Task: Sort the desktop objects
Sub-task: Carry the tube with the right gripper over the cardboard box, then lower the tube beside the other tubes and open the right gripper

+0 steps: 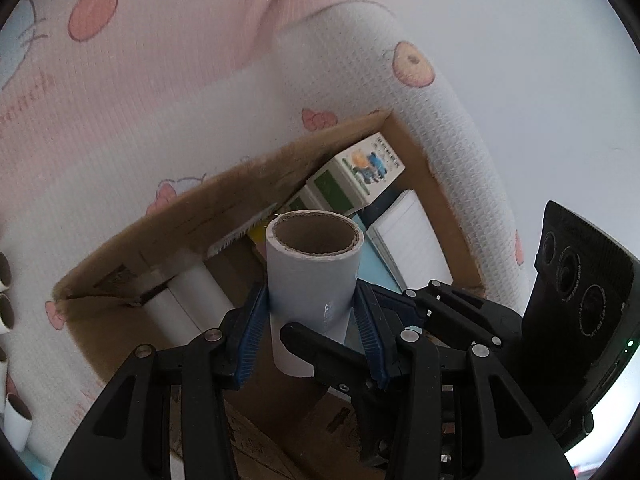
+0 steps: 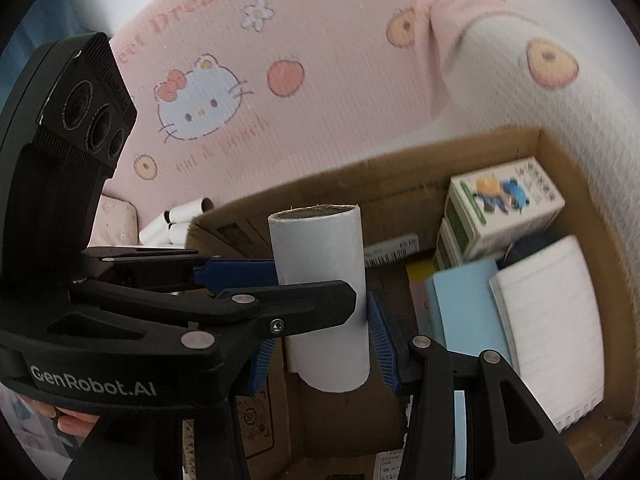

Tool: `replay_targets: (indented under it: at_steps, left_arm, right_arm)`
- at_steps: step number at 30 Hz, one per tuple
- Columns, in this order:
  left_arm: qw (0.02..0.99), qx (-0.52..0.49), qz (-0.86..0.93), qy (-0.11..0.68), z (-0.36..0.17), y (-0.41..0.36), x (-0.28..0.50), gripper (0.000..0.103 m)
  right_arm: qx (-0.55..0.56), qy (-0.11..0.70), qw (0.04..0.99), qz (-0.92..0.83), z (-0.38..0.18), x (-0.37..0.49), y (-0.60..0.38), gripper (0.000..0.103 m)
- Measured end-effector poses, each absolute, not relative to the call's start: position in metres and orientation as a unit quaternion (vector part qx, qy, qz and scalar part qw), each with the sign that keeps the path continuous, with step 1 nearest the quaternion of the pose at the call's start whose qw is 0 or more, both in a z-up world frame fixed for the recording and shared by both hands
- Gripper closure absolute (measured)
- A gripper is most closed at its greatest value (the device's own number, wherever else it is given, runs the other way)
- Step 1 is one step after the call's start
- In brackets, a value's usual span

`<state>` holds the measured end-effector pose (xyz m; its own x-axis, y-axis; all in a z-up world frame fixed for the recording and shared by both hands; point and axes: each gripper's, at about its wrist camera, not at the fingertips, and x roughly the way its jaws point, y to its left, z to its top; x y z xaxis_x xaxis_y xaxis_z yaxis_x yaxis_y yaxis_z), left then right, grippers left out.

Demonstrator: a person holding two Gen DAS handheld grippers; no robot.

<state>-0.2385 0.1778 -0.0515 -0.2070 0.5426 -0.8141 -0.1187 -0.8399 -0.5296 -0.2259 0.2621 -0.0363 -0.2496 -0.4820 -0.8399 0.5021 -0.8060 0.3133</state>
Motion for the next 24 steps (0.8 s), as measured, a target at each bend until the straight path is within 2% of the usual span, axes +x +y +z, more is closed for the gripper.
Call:
replay_targets:
  at_steps: [19, 24]
  left_arm:
    - [0.191, -0.651, 0.708, -0.196, -0.094, 0.184, -0.268, 0.055]
    - [0.182, -0.655, 0.713, -0.173, -0.095, 0.188, -0.268, 0.055]
  right_arm:
    - [0.598, -0.022, 0.287, -0.748, -0.072, -0.252, 0.268, 0.062]
    - [0.615, -0.026, 0.269, -0.741, -0.081, -0.254, 0.269, 0.062]
